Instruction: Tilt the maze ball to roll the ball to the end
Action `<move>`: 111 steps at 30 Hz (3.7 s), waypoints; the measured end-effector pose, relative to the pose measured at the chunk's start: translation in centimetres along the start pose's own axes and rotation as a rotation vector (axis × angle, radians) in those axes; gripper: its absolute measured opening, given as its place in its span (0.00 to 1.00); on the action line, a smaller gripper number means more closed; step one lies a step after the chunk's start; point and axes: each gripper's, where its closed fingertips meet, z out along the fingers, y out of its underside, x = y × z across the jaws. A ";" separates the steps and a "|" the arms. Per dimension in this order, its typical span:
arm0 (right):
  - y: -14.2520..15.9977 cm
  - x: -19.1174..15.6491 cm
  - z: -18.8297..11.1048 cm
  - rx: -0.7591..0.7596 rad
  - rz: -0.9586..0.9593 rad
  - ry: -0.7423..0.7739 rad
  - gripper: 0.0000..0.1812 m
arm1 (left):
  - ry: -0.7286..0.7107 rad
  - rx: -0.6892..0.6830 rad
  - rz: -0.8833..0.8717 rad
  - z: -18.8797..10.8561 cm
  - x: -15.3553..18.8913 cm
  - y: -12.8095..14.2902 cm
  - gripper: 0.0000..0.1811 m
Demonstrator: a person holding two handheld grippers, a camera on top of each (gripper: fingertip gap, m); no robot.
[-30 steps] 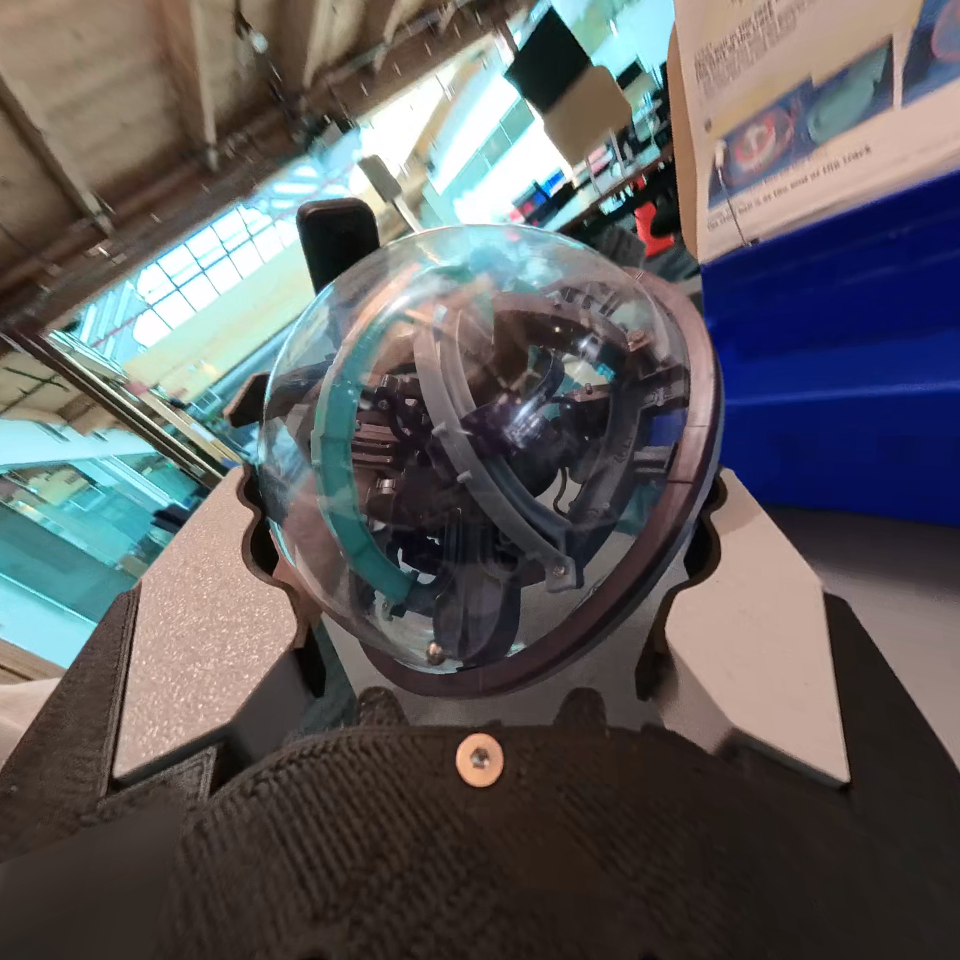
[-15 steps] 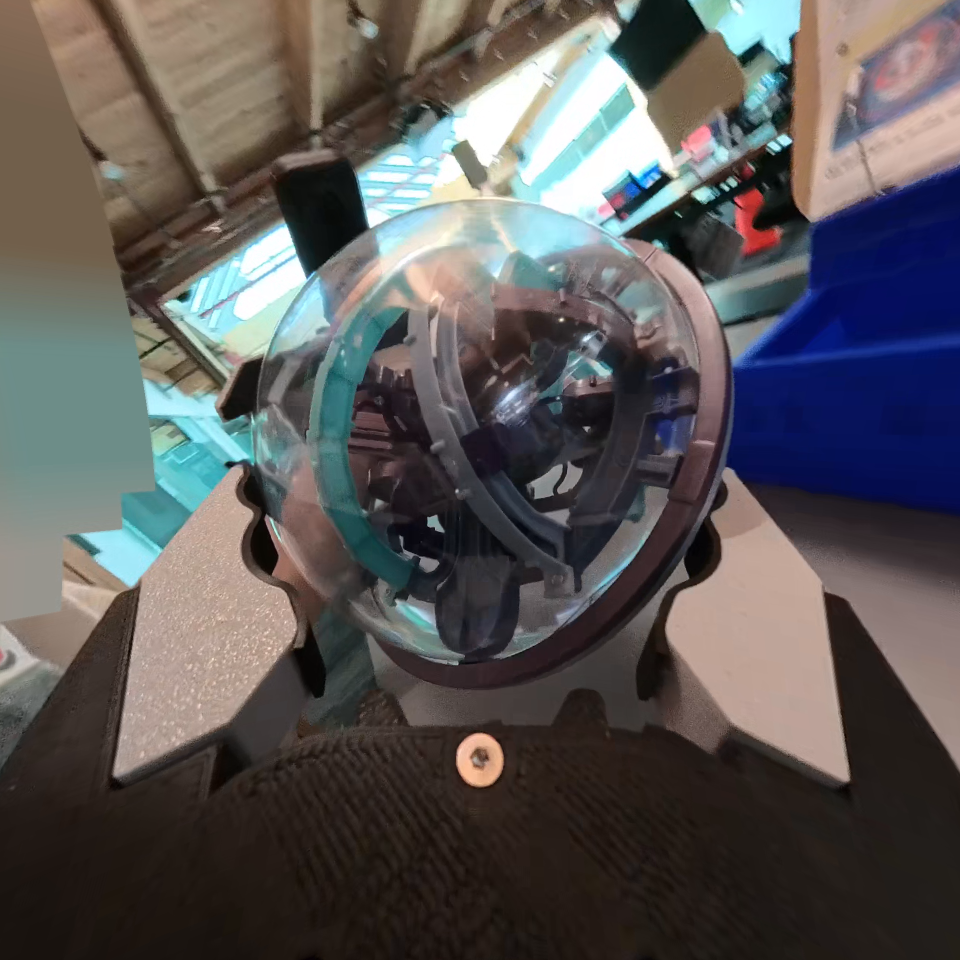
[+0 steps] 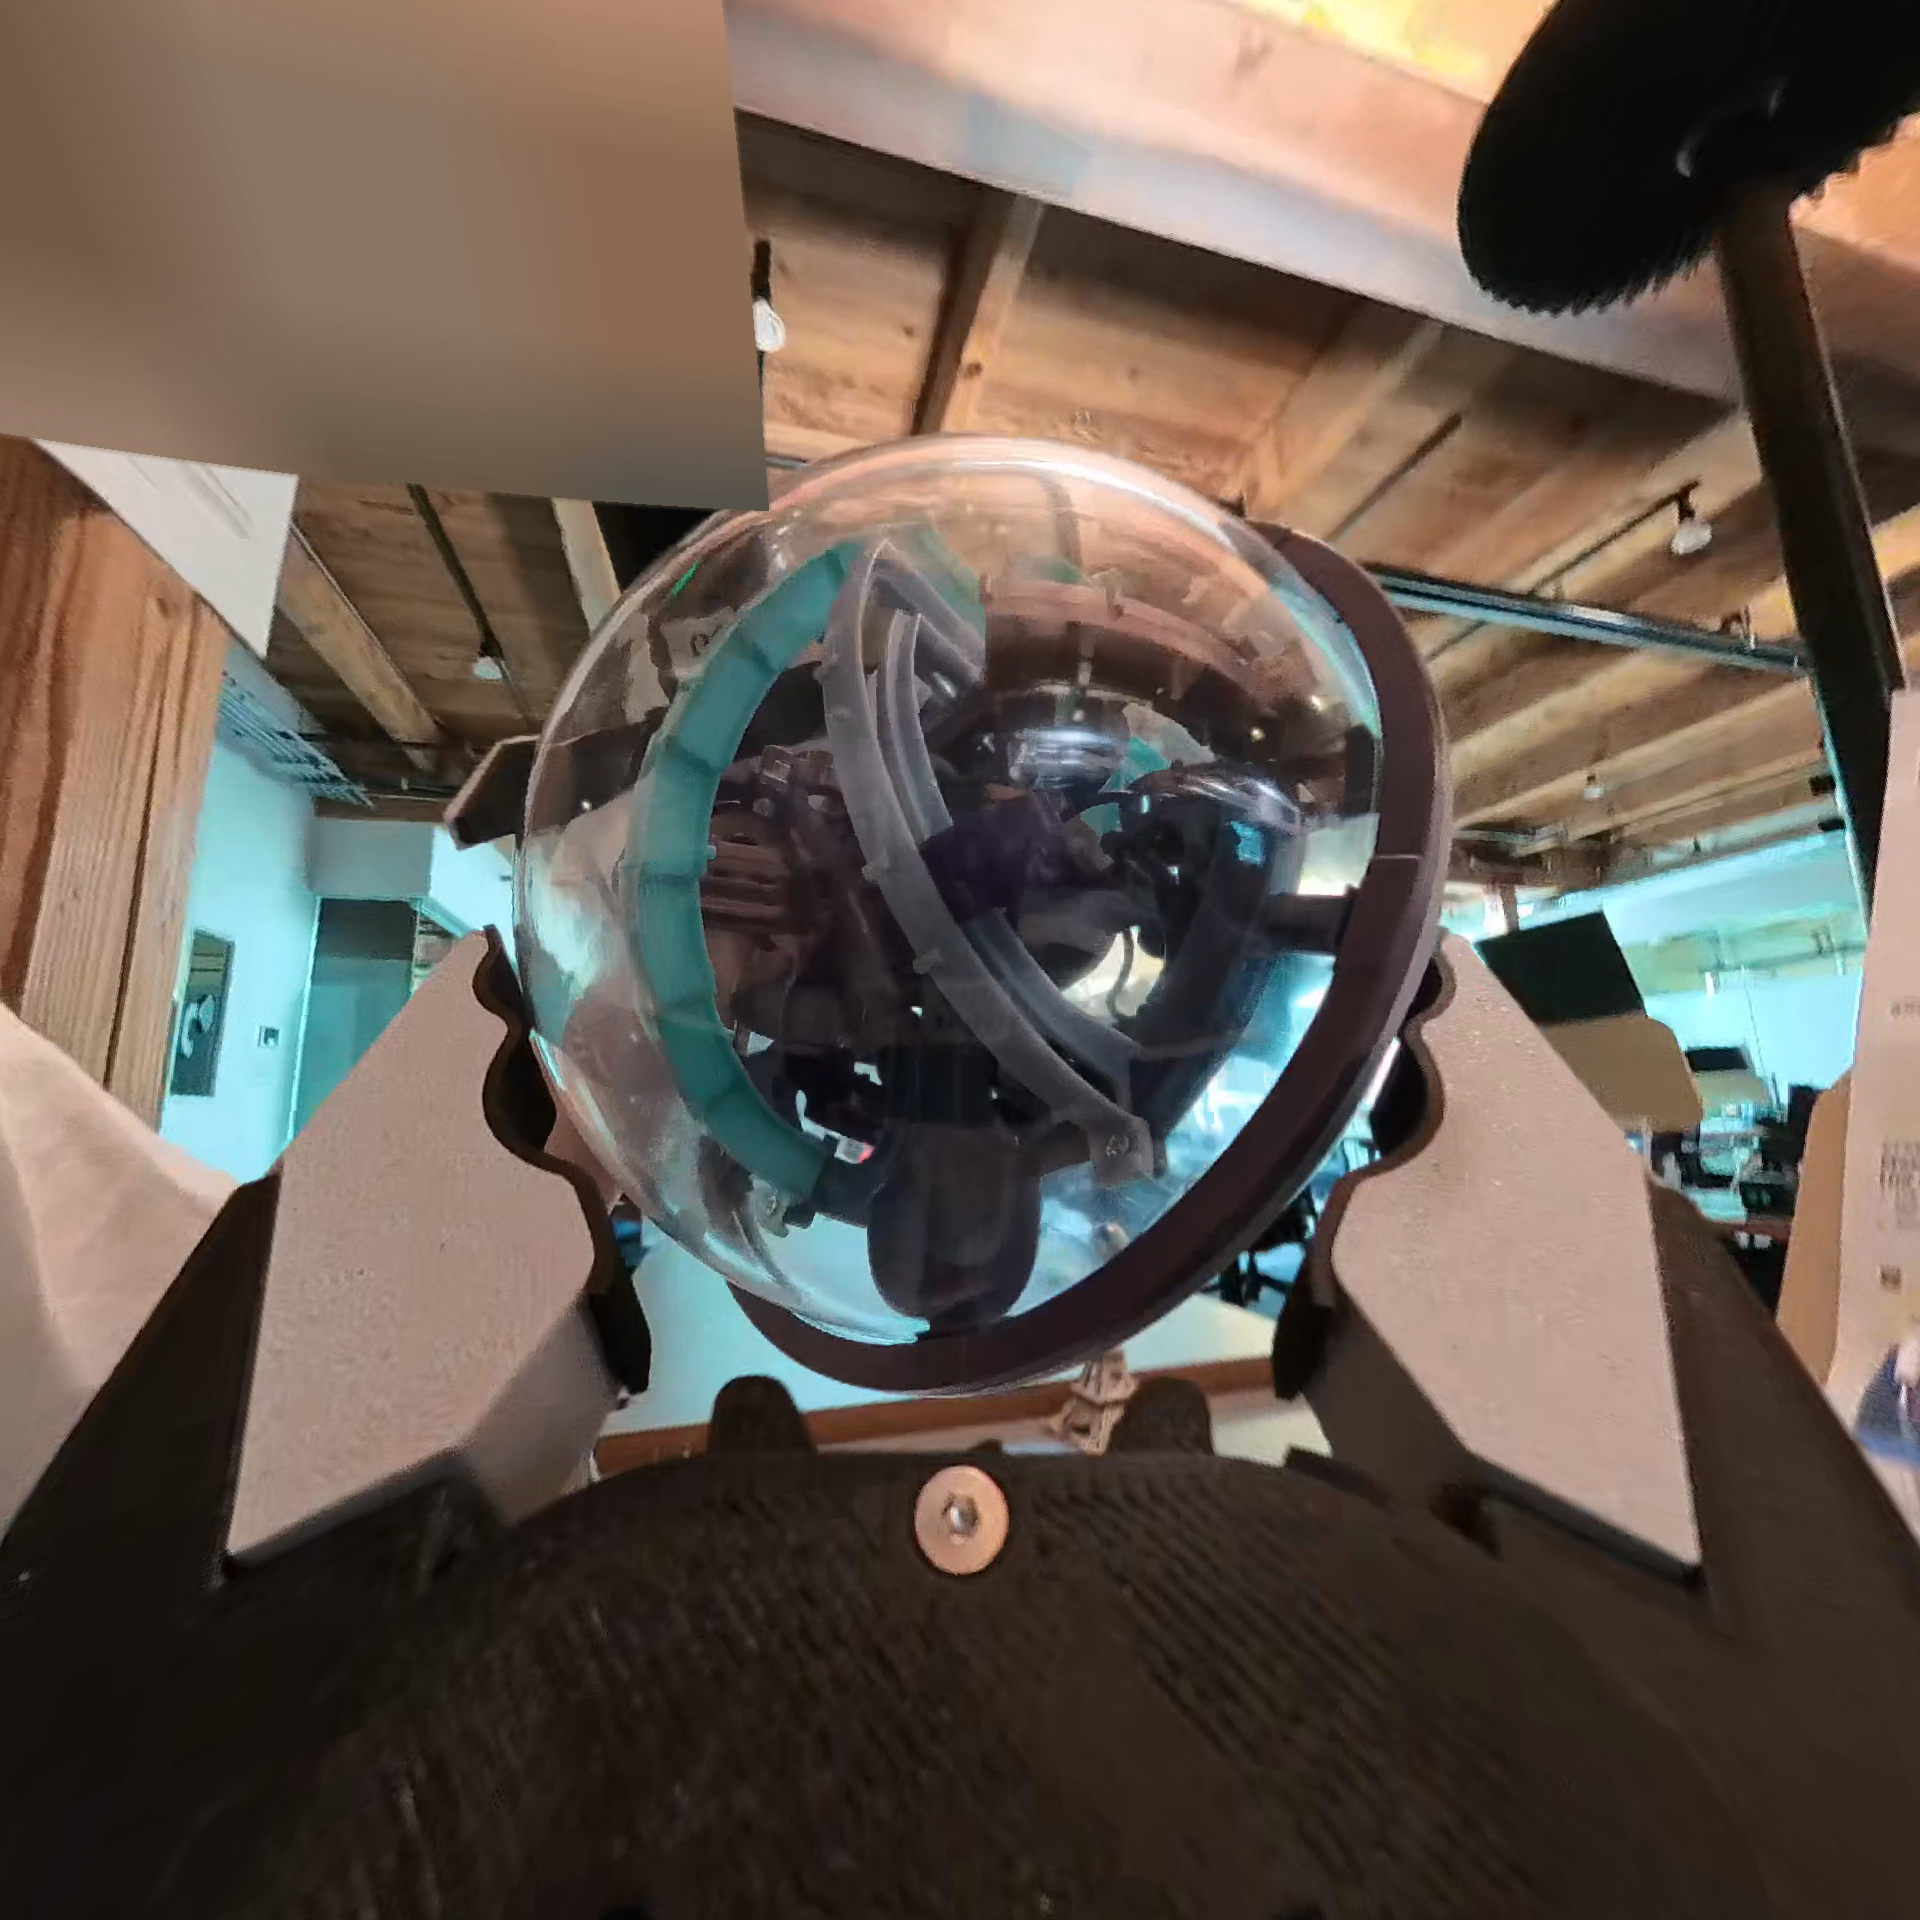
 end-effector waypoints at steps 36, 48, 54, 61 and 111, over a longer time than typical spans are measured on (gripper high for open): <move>-14.1 -1.1 6.0 0.344 -0.242 -0.249 0.87 | -0.109 -0.176 0.415 -0.8 -2.6 -14.4 0.82; -11.4 2.7 8.3 0.316 -0.095 -0.228 0.87 | -0.121 -0.223 0.285 -1.6 -7.0 -11.4 0.82; -13.8 0.2 8.8 0.351 -0.266 -0.353 0.87 | -0.196 -0.232 0.476 -2.1 -5.2 -14.3 0.82; -12.7 1.1 9.2 0.338 -0.221 -0.327 0.87 | -0.180 -0.232 0.438 -2.4 -5.9 -13.1 0.82; 1.3 3.1 1.3 0.058 0.391 0.028 0.87 | 0.001 -0.340 -0.267 1.2 -4.0 2.1 0.82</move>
